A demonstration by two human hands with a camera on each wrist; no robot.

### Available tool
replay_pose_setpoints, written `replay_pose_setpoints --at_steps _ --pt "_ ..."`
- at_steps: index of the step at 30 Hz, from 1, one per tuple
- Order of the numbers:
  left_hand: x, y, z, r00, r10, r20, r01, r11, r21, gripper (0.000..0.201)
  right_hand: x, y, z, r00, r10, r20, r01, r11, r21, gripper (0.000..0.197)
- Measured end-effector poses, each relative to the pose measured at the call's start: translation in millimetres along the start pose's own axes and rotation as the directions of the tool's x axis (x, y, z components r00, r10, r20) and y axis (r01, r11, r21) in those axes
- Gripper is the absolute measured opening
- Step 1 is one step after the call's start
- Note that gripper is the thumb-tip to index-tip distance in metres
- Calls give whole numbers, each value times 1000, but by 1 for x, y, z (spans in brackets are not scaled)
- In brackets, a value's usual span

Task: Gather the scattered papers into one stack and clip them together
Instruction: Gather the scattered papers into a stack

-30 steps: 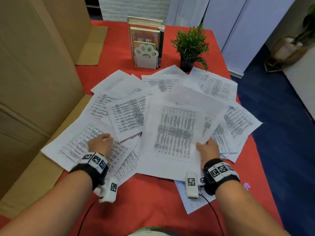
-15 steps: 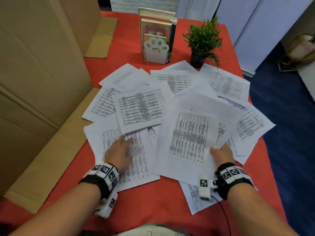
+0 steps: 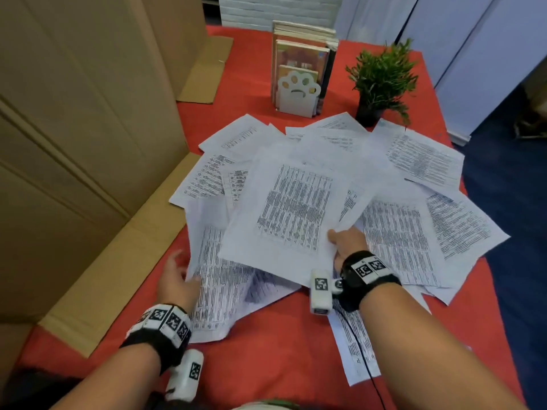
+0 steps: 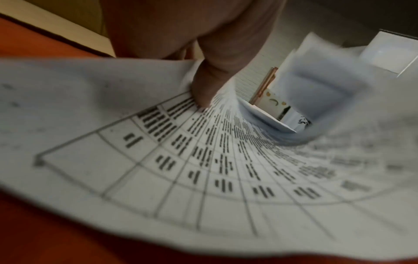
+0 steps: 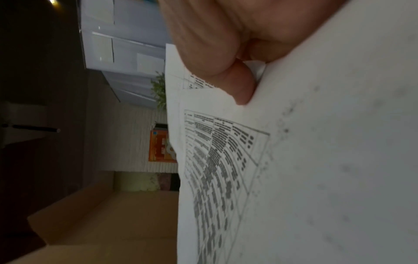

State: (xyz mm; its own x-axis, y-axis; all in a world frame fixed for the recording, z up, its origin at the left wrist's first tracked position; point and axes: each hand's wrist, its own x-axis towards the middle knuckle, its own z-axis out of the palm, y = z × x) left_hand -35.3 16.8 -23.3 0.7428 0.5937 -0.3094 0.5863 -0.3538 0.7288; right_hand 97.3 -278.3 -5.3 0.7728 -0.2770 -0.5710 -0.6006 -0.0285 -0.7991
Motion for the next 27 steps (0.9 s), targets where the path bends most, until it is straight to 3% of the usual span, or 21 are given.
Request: replay_pose_setpoints --at_steps 2,3,6,9,18,23,27 --pt "1 -6 -7 999 54 -6 -54 997 59 22 12 7 7 1000 1 -10 -1 1000 -24 36" --pt "1 -8 -11 999 39 -24 -38 998 52 19 20 12 9 1000 4 -17 -5 1000 -23 38" --pt "2 -14 -26 990 -22 -142 23 1000 6 20 12 6 14 999 19 -27 -20 1000 -21 47" --pt "3 -14 -39 978 -31 -206 42 998 50 18 4 -6 22 1000 9 -24 -10 1000 -28 35" --pt "-8 -15 -44 997 -27 -68 29 999 32 10 23 -22 58 999 -52 8 52 998 -42 39" --pt "-2 -13 -62 954 -101 -282 109 994 11 26 17 -28 49 991 -135 -23 136 991 18 25" --pt "14 -6 -84 921 -173 -350 141 983 -115 34 2 -33 20 973 -231 13 227 965 134 50"
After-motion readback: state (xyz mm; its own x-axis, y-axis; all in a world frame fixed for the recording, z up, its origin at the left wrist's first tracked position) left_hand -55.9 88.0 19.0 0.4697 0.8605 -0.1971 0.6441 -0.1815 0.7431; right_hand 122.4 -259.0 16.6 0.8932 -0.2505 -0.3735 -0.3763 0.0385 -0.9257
